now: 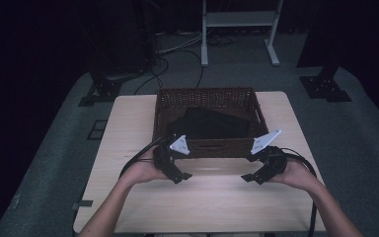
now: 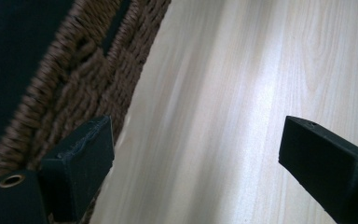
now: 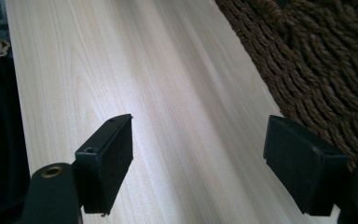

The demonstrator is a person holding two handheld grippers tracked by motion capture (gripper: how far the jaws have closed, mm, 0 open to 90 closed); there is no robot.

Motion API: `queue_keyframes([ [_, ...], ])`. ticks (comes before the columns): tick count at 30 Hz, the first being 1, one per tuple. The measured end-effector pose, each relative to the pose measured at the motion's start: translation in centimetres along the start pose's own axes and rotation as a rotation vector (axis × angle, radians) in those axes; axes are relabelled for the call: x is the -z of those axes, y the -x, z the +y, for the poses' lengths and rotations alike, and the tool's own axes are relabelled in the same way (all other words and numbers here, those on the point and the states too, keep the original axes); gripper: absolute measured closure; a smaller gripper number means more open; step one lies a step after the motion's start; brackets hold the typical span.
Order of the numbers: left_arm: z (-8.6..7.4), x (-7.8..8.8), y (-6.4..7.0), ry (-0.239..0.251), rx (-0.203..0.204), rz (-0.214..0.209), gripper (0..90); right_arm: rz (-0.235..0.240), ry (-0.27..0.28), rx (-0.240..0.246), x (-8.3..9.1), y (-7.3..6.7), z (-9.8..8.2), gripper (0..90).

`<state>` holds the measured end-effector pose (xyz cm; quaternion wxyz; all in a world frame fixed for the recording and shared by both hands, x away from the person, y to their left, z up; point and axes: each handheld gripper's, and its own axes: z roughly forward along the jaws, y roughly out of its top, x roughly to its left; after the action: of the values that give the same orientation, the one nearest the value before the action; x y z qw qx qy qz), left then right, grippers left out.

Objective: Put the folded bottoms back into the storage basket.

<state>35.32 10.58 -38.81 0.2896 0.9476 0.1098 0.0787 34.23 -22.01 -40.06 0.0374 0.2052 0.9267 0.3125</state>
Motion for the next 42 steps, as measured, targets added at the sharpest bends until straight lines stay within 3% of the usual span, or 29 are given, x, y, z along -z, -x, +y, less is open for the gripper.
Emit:
queue_keyframes([
  [26, -2.9, -1.0, 1.3, 0.017, 0.044, 0.005, 9.3, 0.003, 0.014, -0.046, -1.3, -0.9, -3.2, 23.0],
  [42, -5.0, -1.4, 2.7, 0.031, 0.062, 0.017, 8.9, -0.03, 0.054, -0.067, -1.4, -1.7, -5.5, 23.0],
])
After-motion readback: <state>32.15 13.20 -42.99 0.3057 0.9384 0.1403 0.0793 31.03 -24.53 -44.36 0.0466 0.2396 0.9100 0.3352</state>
